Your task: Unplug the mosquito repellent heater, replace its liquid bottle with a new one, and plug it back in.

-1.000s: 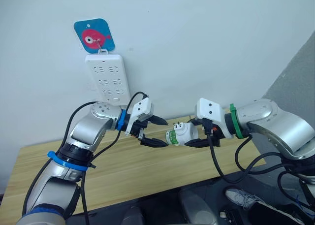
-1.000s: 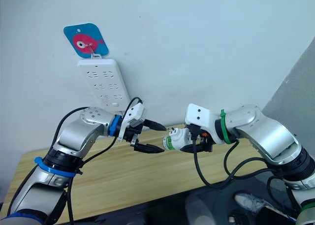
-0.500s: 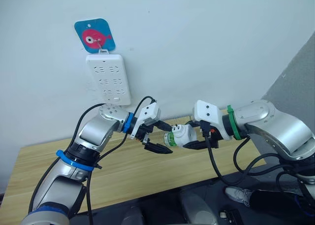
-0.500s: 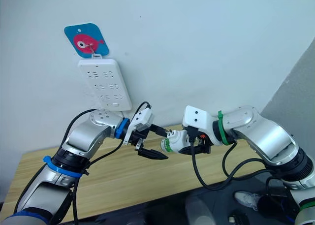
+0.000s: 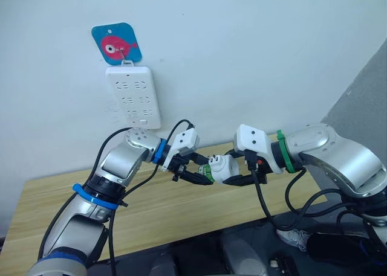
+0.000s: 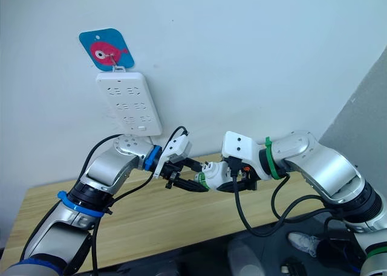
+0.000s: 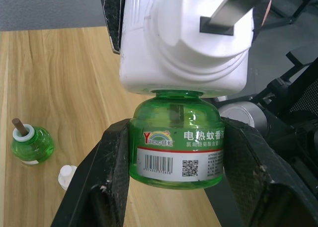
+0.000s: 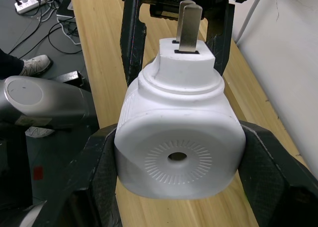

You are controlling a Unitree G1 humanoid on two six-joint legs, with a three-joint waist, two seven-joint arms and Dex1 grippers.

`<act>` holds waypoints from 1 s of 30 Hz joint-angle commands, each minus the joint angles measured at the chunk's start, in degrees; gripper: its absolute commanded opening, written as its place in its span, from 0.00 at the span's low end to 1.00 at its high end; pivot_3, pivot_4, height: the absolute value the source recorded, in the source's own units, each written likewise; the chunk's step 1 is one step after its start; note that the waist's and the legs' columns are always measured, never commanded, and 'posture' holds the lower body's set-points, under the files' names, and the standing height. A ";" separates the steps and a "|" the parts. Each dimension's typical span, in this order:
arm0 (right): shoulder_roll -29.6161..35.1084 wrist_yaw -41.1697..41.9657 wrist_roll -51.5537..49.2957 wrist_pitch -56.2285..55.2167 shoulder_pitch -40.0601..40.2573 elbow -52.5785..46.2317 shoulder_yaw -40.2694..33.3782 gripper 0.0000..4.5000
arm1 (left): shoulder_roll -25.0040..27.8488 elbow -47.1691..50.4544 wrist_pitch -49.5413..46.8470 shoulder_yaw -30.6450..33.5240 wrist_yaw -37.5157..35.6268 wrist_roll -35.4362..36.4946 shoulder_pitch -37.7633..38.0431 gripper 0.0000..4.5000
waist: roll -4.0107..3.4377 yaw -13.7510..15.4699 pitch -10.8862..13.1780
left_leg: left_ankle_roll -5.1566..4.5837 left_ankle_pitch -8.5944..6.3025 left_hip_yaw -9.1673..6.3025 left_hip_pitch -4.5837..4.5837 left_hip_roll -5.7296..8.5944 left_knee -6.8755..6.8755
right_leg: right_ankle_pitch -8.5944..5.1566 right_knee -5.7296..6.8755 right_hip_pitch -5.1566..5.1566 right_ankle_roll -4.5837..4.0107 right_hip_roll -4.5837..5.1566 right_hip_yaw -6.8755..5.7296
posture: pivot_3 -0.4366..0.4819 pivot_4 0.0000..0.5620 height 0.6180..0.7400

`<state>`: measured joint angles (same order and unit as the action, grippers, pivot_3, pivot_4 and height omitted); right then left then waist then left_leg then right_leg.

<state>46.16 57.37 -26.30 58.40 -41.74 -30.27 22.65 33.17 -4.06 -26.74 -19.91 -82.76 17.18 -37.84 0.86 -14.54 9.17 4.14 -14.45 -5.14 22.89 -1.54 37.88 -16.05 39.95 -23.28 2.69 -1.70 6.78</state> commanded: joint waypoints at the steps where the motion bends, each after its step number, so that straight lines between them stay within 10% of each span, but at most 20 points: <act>1: -0.67 0.09 -1.37 -0.85 -1.62 -2.10 -2.92 0.66 | -0.76 -0.19 0.50 0.56 0.44 0.15 -1.05 0.50 | 0.00 0.01 0.00 | 0.00 0.00 0.00 0.00 0.00 0.00 | 0.00 0.00 0.00 0.00 0.00 0.00 | 0.17 0.17 0.97; 6: -0.71 -0.48 -2.22 -1.62 -0.77 -1.19 -6.32 1.00 | -0.25 -0.89 0.01 1.54 -0.57 1.13 -0.91 0.50 | 0.00 -0.01 0.00 | 0.00 0.00 -0.01 0.01 0.00 0.00 | -0.02 0.00 0.00 0.03 0.00 -0.01 | 0.17 0.17 0.97; 20: -10.83 -15.09 -23.14 4.55 12.17 -2.88 -39.27 1.00 | -2.82 1.13 -23.32 18.53 5.75 22.64 2.89 0.50 | 0.01 0.01 -0.01 | -0.02 -0.01 -0.01 0.01 -0.04 0.01 | -0.06 0.03 0.01 0.10 -0.04 0.00 | 0.16 0.19 0.97; 30: -20.13 -32.45 -43.52 9.23 13.43 0.63 -42.30 1.00 | -5.57 4.46 -33.75 24.15 14.18 32.96 1.61 0.50 | -0.06 0.00 -0.05 | -0.02 -0.01 0.01 0.00 -0.04 0.00 | -0.01 0.03 0.01 0.02 -0.06 0.04 | 0.17 0.17 0.97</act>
<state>26.23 27.04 -67.30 69.00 -27.86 -29.66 -19.05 27.76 -1.97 -59.81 2.11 -69.31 47.75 -34.77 0.80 -14.54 9.12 4.13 -14.45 -5.12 22.89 -1.58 37.88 -16.06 39.98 -23.27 2.71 -1.76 6.82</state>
